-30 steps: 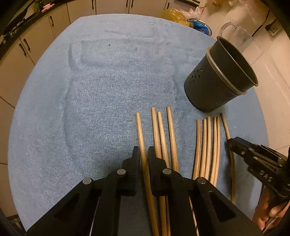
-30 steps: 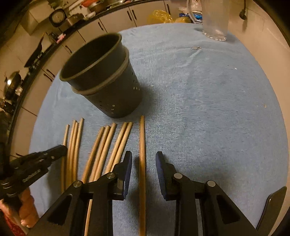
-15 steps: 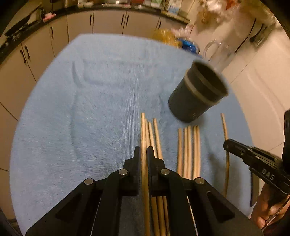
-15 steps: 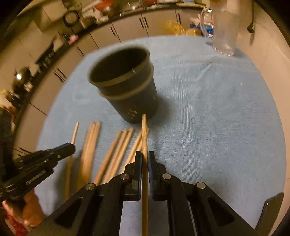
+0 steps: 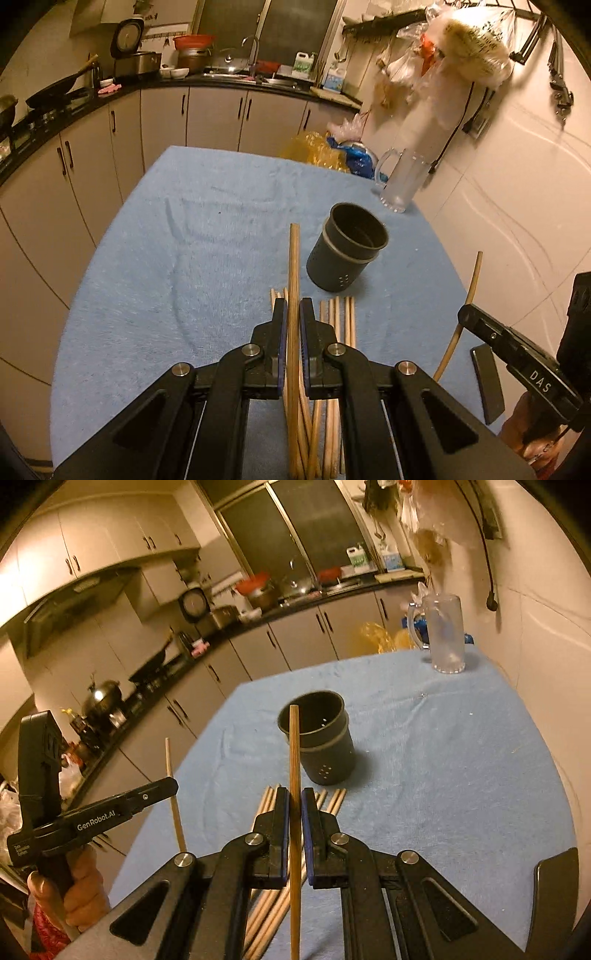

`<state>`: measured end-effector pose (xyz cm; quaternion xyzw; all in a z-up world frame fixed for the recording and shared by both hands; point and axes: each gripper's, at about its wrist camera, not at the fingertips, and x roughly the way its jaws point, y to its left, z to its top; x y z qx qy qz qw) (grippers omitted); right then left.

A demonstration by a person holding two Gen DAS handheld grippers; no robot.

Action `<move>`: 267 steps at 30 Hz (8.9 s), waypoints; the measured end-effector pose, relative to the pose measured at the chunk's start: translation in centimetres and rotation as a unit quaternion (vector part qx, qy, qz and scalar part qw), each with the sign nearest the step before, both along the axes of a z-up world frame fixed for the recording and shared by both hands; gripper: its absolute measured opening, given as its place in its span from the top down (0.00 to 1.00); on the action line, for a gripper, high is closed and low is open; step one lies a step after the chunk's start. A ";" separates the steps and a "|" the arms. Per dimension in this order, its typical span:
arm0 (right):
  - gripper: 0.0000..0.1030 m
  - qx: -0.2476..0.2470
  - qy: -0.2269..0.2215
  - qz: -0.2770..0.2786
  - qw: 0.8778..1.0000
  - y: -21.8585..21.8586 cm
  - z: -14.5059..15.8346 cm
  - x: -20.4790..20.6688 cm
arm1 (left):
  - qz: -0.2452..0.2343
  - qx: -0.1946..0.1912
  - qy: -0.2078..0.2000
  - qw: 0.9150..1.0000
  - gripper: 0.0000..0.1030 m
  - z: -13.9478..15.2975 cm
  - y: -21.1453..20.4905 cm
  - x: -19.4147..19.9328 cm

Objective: Organize utensils
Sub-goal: 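Lift the left tool's chopstick upright over the holder cup while the right tool carries its own, then open the left tool to drop its chopstick into the cup while the right tool releases its own, then move both tools back down to the remaining chopsticks, then close the left tool on a chopstick while the right tool grasps another chopstick, then lift the left tool's chopstick over the holder cup while the right tool carries its own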

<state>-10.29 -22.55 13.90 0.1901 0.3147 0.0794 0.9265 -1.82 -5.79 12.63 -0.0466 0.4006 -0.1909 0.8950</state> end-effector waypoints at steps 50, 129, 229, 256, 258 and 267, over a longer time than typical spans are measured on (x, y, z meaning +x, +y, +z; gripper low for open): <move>0.93 0.020 -0.096 -0.034 0.995 -4.0 9.0 -1.8 | -0.009 -0.021 -0.088 0.996 0.94 11.5 -1.2 0.1; 0.60 -0.003 0.091 -0.039 0.995 0.7 -9.2 -0.5 | 0.042 0.038 0.056 0.997 0.63 -9.8 1.4 -2.8; 0.94 0.007 -0.036 -0.050 0.998 0.9 -0.3 -0.4 | 0.017 0.000 -0.032 0.999 0.94 -1.7 0.5 -1.7; 0.94 0.019 -0.060 -0.060 0.996 -0.3 0.9 -1.8 | 0.010 -0.004 -0.055 0.998 0.94 0.7 -0.4 -2.8; 0.94 0.020 -0.062 -0.062 0.996 -0.4 1.1 -1.9 | 0.009 -0.006 -0.058 0.998 0.94 1.0 -0.5 -2.8; 0.94 0.021 -0.075 -0.067 0.995 -1.1 2.2 -2.0 | 0.006 -0.011 -0.067 0.998 0.94 2.5 -0.9 -2.2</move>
